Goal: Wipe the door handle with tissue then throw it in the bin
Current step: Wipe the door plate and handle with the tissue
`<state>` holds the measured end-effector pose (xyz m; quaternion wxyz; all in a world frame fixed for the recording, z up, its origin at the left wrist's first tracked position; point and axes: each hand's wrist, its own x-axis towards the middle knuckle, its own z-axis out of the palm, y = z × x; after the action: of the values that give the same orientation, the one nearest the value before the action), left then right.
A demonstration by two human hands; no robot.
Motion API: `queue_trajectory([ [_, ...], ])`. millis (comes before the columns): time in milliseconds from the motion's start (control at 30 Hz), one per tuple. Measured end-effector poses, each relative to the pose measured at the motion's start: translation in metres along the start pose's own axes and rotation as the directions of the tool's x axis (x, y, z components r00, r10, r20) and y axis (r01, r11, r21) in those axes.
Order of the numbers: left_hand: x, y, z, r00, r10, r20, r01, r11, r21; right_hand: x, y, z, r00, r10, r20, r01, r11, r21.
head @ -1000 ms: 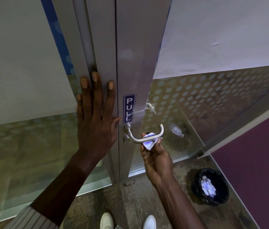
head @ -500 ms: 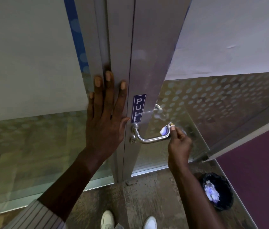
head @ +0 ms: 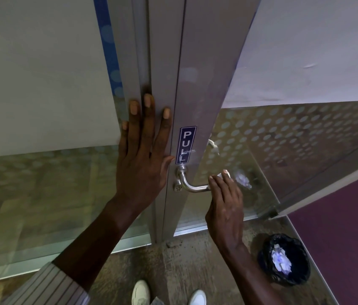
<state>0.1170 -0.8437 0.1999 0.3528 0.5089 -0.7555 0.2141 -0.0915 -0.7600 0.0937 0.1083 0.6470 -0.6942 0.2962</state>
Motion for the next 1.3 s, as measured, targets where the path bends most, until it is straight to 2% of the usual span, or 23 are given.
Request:
queue_trajectory([
  [167,0.0,-0.001,0.0,1.0,0.006,0.008,-0.006,1.0,0.0,0.002,-0.03,0.004,1.0,-0.026,0.007,0.026,0.999,0.028],
  [400,-0.001,-0.002,0.001,1.0,0.013,0.0,-0.013,1.0,0.007,0.004,-0.061,0.001,0.995,-0.029,0.099,0.027,0.999,0.02],
  [500,0.0,-0.002,0.002,1.0,0.008,-0.006,-0.008,1.0,0.01,0.003,-0.043,-0.004,0.991,-0.121,0.057,0.122,0.993,-0.003],
  [567,0.0,-0.002,0.001,1.0,0.009,-0.008,-0.009,1.0,0.01,0.001,-0.027,-0.006,0.991,-0.136,-0.003,0.136,0.991,-0.009],
  [733,0.0,-0.002,0.001,1.0,0.014,-0.001,-0.014,1.0,0.007,0.008,0.011,-0.012,0.997,-0.012,-0.07,0.014,0.999,0.031],
  [867,0.0,-0.002,0.0,1.0,0.017,0.0,-0.017,1.0,0.013,0.013,0.016,-0.011,0.986,0.118,-0.114,-0.097,0.98,0.176],
  [933,0.0,-0.001,0.001,1.0,0.014,-0.005,-0.014,1.0,0.013,0.018,0.015,-0.009,0.964,0.236,-0.12,-0.186,0.926,0.328],
  [1000,-0.001,-0.001,0.001,1.0,0.007,-0.012,-0.007,1.0,0.013,0.025,0.014,-0.008,0.907,0.417,-0.052,-0.327,0.777,0.538],
  [1033,-0.001,0.0,0.001,1.0,0.004,-0.014,-0.004,1.0,0.009,0.029,0.014,-0.007,0.864,0.503,0.015,-0.39,0.65,0.653],
  [1100,-0.001,0.001,0.001,1.0,0.002,-0.015,-0.002,1.0,0.005,0.037,0.016,-0.002,0.751,0.635,0.18,-0.462,0.311,0.83],
  [1133,-0.001,0.001,0.001,1.0,0.003,-0.015,-0.003,1.0,0.004,0.042,0.018,0.001,0.675,0.678,0.292,-0.476,0.098,0.874],
  [1200,0.0,0.0,0.0,1.0,0.003,-0.01,-0.003,1.0,0.006,0.047,0.02,0.002,0.553,0.634,0.54,-0.428,-0.339,0.838],
  [1233,-0.001,0.0,0.0,1.0,0.003,-0.006,-0.003,1.0,0.006,0.047,0.018,0.002,0.527,0.577,0.624,-0.396,-0.483,0.781],
  [1300,-0.001,0.0,-0.001,1.0,0.004,-0.002,-0.004,1.0,0.011,0.042,0.013,0.002,0.53,0.482,0.698,-0.361,-0.617,0.7],
])
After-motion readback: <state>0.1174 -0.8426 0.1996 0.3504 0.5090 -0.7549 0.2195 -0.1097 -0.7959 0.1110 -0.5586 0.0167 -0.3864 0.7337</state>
